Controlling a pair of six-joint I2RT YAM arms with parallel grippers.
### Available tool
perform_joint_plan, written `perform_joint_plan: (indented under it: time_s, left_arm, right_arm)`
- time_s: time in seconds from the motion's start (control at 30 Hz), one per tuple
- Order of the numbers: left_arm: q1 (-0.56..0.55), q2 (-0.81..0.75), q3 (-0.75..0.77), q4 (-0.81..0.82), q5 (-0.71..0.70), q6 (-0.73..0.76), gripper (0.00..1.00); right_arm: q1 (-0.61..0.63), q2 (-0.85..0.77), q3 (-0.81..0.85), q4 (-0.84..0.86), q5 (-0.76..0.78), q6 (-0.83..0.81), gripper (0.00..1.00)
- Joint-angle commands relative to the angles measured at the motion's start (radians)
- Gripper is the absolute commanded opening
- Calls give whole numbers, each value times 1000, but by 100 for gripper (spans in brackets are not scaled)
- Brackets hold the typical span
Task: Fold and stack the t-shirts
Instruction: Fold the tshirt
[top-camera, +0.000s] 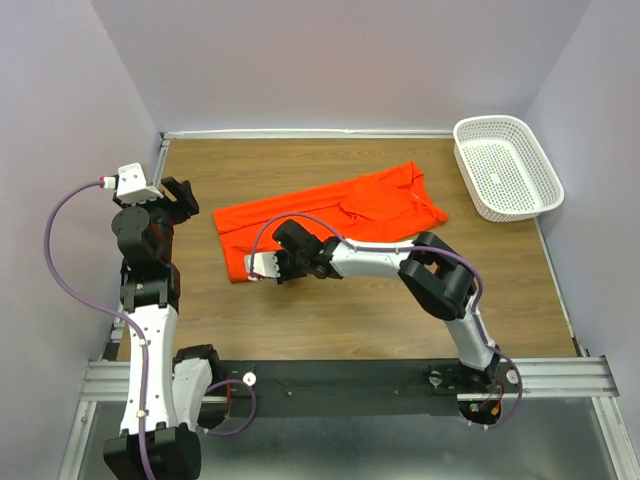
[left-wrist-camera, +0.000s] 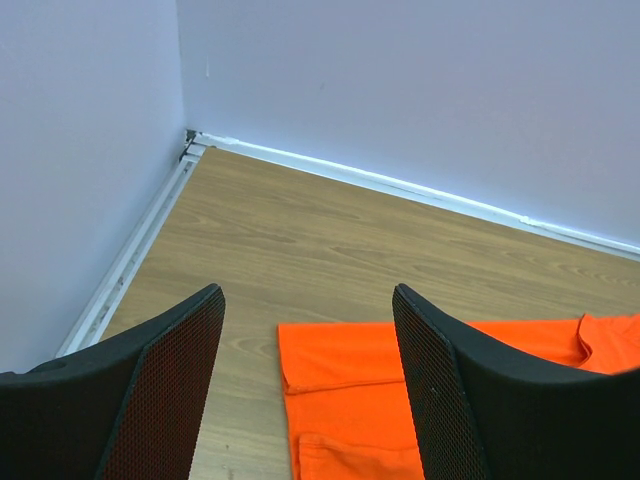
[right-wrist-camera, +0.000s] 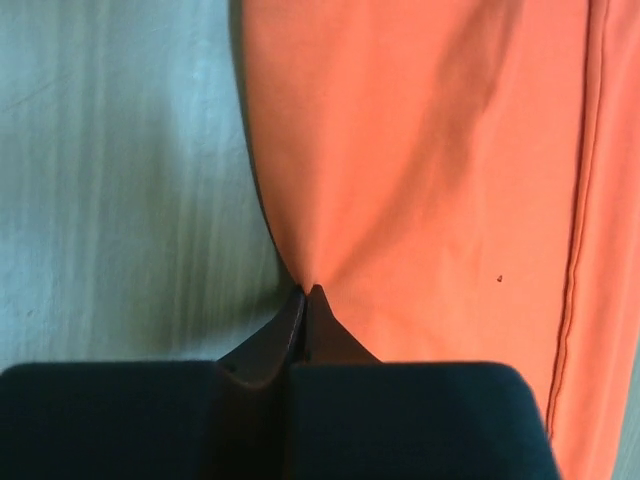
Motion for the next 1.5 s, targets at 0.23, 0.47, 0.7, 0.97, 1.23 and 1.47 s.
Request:
perform_joint_plan:
  time_s: [0.23, 0.47, 0.7, 0.97, 1.23, 1.47]
  left_arm:
    - [-13, 52, -23, 99, 237, -3, 77]
    - [-171, 413, 84, 118, 484, -14, 77]
    - [-383, 918, 374, -50, 507, 70, 76]
    - [-529, 1365, 870, -242, 465, 127, 70]
    - [-561, 1635, 1166, -411, 623, 184, 61]
    - [-586, 1736, 1274, -516, 576, 219, 53]
  right_arm:
    - [36, -157, -257, -206, -284, -127, 0]
    - [115, -373, -524, -291, -271, -155, 50]
    - [-162, -806, -577, -244, -237, 38, 100]
    - [-795, -961, -577, -73, -424, 462, 100]
    - [-867, -1004, -600, -73, -493, 533, 98]
    - [-873, -1008, -600, -73, -510, 536, 97]
